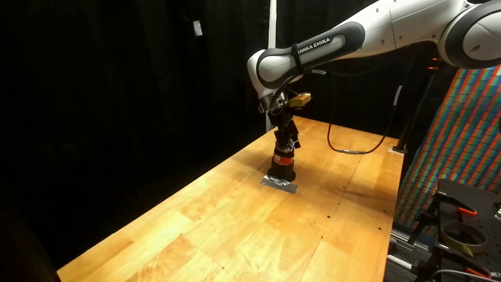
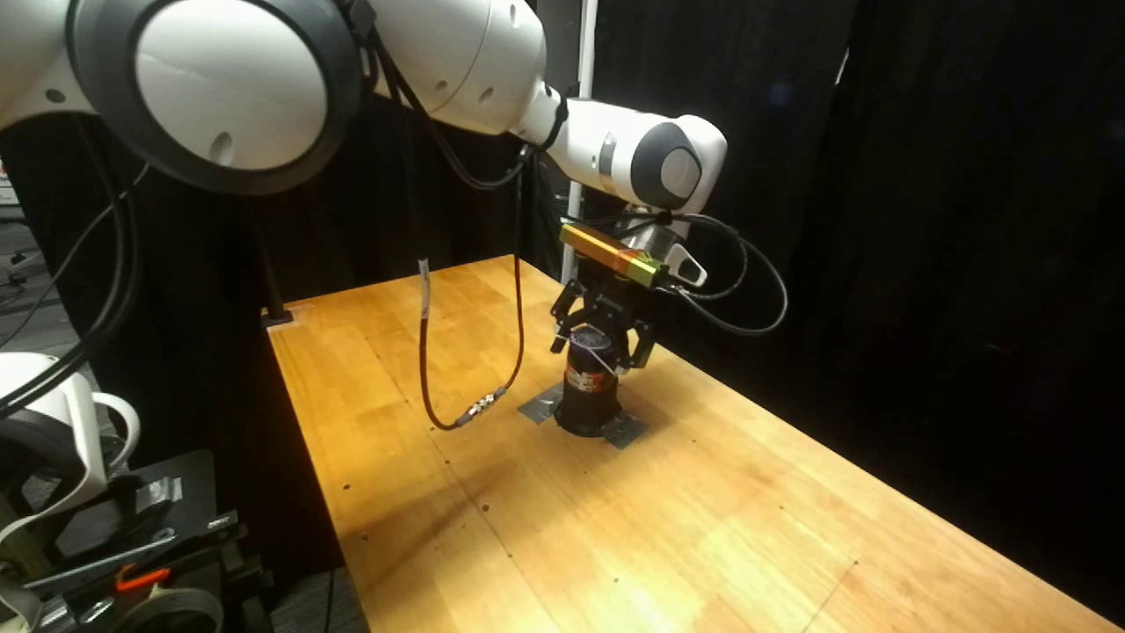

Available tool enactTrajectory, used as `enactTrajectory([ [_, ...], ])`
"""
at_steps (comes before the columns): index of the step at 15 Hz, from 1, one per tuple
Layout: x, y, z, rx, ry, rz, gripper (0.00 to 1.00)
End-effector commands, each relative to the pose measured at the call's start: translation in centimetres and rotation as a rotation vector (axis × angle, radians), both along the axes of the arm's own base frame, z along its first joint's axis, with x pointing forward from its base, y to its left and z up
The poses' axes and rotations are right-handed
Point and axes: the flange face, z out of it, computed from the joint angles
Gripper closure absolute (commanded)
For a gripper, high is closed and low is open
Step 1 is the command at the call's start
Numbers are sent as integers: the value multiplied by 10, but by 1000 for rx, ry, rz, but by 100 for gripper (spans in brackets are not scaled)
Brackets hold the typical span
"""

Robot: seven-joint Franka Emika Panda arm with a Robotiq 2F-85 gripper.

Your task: Put the rubber band on the cup

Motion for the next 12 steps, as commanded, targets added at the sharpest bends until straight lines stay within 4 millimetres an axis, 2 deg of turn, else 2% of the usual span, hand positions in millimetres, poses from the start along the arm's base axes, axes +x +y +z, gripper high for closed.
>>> enactTrajectory([
  [1, -27, -12, 12, -28, 32, 38, 0],
  [4, -37, -15, 11, -54, -33, 38, 0],
  [8, -43, -16, 7, -67, -205, 70, 0],
  [9, -45, -16, 7, -69, -254, 70, 25],
  [10, -49, -16, 6, -65, -298, 77, 25],
  [12, -62, -14, 5, -57, -358, 88, 41],
])
